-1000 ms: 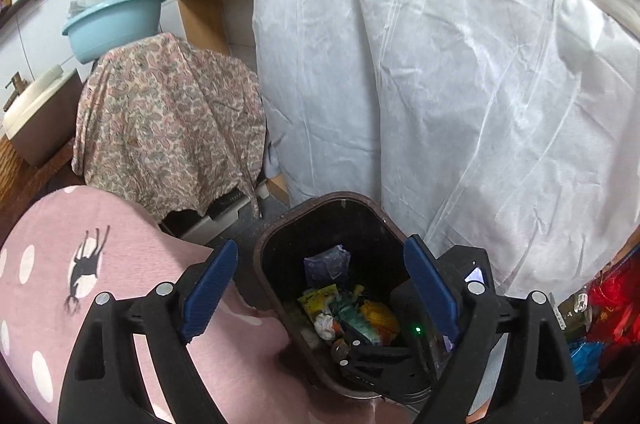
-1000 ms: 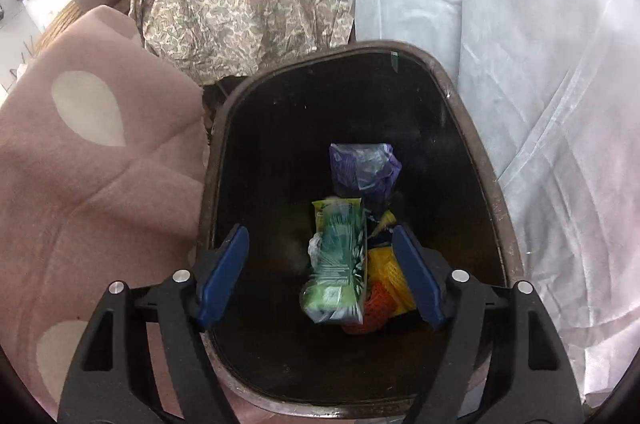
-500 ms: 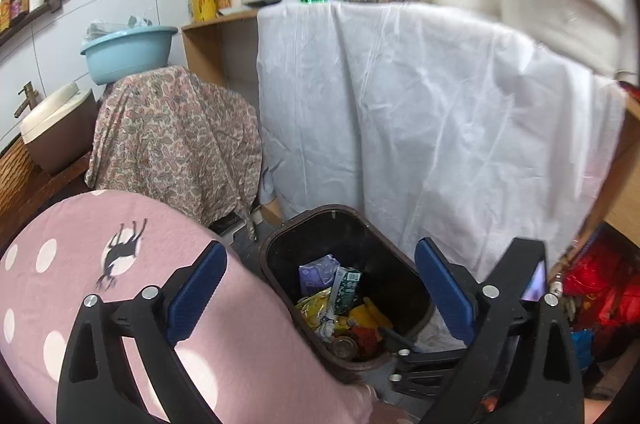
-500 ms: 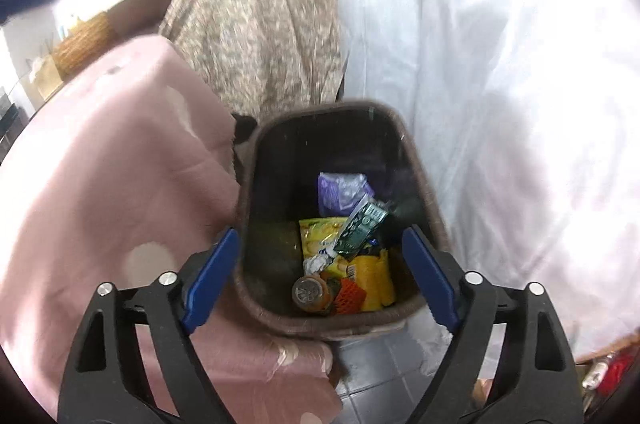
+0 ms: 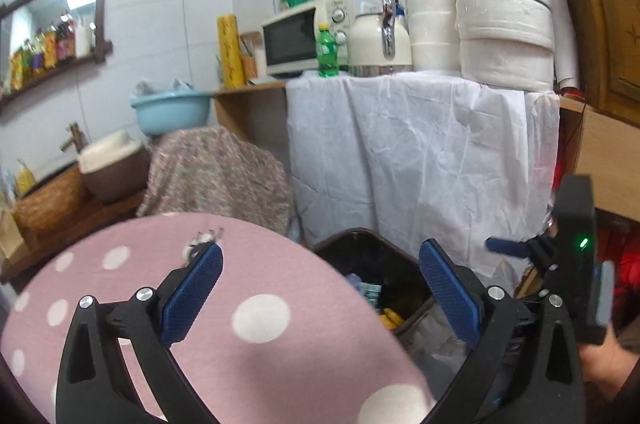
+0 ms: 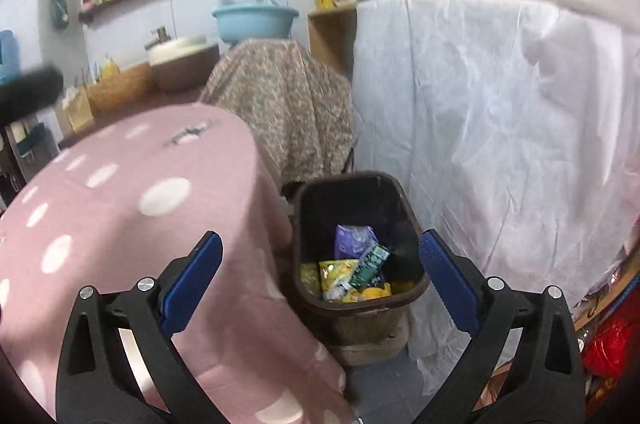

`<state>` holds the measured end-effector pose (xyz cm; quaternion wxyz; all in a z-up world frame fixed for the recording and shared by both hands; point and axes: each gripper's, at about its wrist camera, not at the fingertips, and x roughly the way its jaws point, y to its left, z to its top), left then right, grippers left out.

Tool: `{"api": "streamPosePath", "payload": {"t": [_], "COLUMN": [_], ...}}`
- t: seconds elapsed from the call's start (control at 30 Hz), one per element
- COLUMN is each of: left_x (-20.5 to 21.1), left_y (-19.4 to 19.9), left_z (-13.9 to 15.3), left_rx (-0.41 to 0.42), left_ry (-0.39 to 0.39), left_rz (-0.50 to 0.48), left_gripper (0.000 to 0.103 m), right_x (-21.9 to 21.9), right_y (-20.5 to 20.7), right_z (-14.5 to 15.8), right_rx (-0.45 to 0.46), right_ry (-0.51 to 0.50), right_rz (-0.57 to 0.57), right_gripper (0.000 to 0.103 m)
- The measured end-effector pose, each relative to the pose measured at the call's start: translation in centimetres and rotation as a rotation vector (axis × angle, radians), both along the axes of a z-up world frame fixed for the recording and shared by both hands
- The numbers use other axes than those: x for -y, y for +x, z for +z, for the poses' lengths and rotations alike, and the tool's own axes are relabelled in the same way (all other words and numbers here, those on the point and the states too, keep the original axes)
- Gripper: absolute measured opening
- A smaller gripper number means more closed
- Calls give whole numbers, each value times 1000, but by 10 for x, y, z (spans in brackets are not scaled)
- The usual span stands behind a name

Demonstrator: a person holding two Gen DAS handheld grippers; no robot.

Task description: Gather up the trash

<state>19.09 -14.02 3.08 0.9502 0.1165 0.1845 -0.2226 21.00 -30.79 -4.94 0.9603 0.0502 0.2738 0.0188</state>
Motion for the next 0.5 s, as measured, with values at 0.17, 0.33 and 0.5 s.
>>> {"api": "streamPosePath", "payload": {"t": [0.17, 0.33, 0.5], "left_x": [-41, -88, -124], "left_y": [-37, -66, -91], "left_z": [2, 4, -3], "left_rx": [68, 66, 49], "left_ry": [-9, -66, -68], "left_rz": [62, 136, 258], "left_gripper": [98, 98, 98], "right_x": [-27, -68, -108], "right_y": [-35, -71, -103], "right_z": [25, 44, 56], "right_rx": [85, 164, 207], "right_ry": [-24, -47, -44], "right_rz": [14, 77, 150], "right_gripper": [97, 97, 97]}}
